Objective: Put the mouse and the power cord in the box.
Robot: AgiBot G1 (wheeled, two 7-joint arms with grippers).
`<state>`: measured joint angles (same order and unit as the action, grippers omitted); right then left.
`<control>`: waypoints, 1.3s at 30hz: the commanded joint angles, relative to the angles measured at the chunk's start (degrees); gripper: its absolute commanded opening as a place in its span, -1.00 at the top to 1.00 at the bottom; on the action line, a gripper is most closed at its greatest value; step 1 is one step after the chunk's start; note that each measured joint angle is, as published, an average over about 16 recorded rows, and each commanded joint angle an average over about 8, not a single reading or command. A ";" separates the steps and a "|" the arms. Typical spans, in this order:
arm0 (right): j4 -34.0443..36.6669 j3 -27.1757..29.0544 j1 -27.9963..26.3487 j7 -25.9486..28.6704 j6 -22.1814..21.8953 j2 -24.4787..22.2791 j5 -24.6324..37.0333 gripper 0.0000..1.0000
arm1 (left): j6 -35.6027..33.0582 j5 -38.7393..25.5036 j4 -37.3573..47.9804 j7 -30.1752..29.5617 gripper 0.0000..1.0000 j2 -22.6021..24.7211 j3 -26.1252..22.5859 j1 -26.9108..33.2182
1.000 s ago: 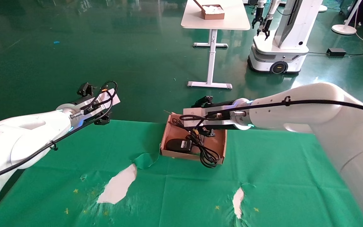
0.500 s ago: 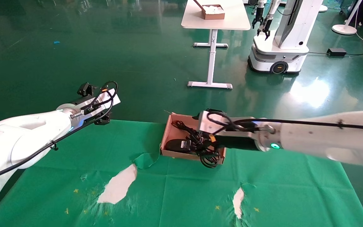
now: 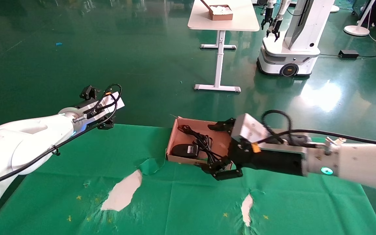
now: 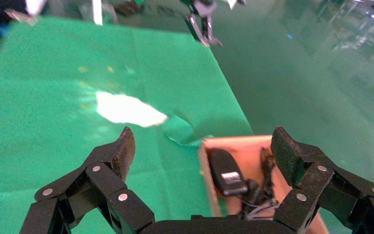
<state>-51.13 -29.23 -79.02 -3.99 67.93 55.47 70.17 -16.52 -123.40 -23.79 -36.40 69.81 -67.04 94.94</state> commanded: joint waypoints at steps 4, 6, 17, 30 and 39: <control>-4.01 2.36 3.11 2.63 3.17 -3.65 -5.05 -1.00 | -2.90 3.35 -2.11 1.03 -1.00 -1.47 2.12 -1.39; -5.60 3.30 4.36 3.68 4.43 -5.10 -7.06 -1.00 | -5.27 6.14 -3.81 1.91 -1.00 -2.66 3.87 -2.53; -14.37 8.46 11.17 9.43 11.37 -13.09 -18.12 -1.00 | -18.23 21.43 -13.13 6.72 -1.00 -9.18 13.43 -8.79; -22.36 13.16 17.38 14.68 17.71 -20.38 -28.23 -1.00 | -33.62 39.59 -24.20 12.44 -1.00 -16.91 24.78 -16.21; -22.40 13.15 17.41 14.69 17.77 -20.45 -28.34 -1.00 | -44.26 52.14 -31.86 16.39 -1.00 -22.26 32.63 -21.35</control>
<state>-73.52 -16.08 -61.60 10.71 85.70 35.01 41.83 -60.77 -71.26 -55.65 -20.01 47.55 -34.41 73.59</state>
